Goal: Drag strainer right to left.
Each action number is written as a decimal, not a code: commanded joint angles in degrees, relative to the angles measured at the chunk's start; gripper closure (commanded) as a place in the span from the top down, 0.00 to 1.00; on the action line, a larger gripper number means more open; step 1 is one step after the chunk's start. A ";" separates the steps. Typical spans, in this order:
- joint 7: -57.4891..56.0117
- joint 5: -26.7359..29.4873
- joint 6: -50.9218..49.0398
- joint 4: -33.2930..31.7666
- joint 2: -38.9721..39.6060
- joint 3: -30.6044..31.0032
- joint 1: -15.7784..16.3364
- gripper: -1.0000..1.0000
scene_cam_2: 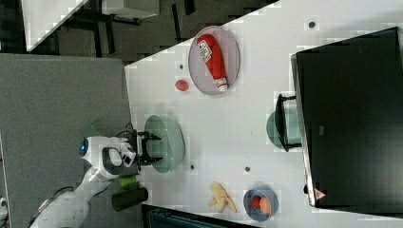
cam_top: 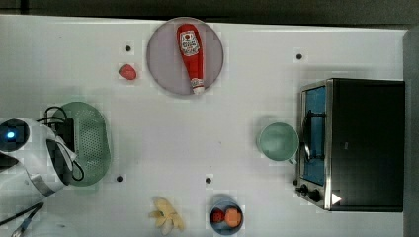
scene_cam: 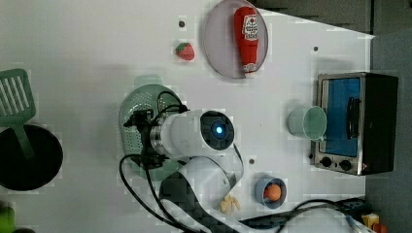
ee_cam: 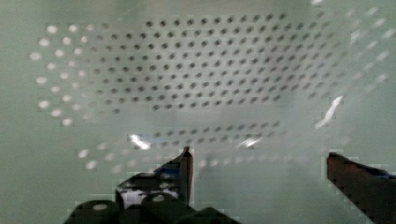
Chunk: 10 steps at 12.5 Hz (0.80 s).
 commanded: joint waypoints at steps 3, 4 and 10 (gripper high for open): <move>-22.20 -6.45 -17.63 1.82 -16.73 -11.26 -1.02 1.00; -27.05 -7.09 -21.79 1.85 -21.22 -14.61 -1.24 1.00; -60.11 -20.89 -38.53 2.05 -43.84 -35.04 -3.25 1.00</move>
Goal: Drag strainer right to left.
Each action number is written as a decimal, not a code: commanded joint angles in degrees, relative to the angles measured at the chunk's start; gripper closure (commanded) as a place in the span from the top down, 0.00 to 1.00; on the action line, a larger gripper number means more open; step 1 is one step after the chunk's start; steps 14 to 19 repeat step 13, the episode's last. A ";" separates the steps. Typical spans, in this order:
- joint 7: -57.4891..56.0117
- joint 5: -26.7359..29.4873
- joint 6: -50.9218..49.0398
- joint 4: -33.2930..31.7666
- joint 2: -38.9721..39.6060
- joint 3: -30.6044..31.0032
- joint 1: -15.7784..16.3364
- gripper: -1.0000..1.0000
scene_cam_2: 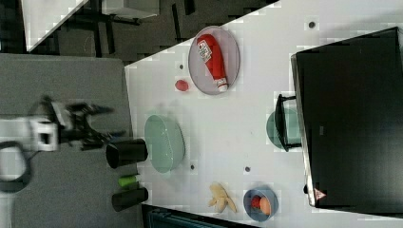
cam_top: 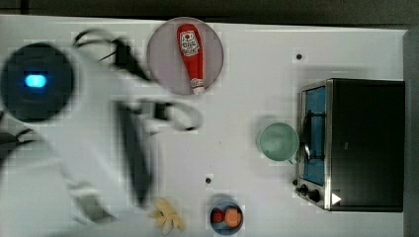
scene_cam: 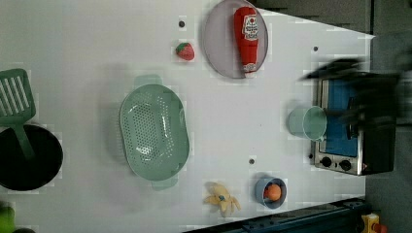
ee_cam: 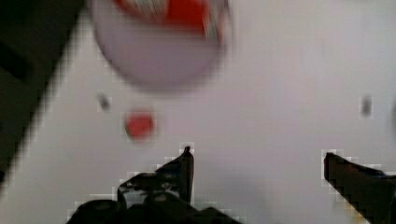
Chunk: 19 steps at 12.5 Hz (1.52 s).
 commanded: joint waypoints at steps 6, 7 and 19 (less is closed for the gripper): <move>-24.91 -7.91 -9.15 -1.56 -10.66 -14.67 -3.91 1.00; -24.91 -7.91 -9.15 -1.57 -10.41 -14.95 -3.91 1.00; -24.91 -7.92 -9.14 -1.56 -9.65 -15.07 -3.90 1.00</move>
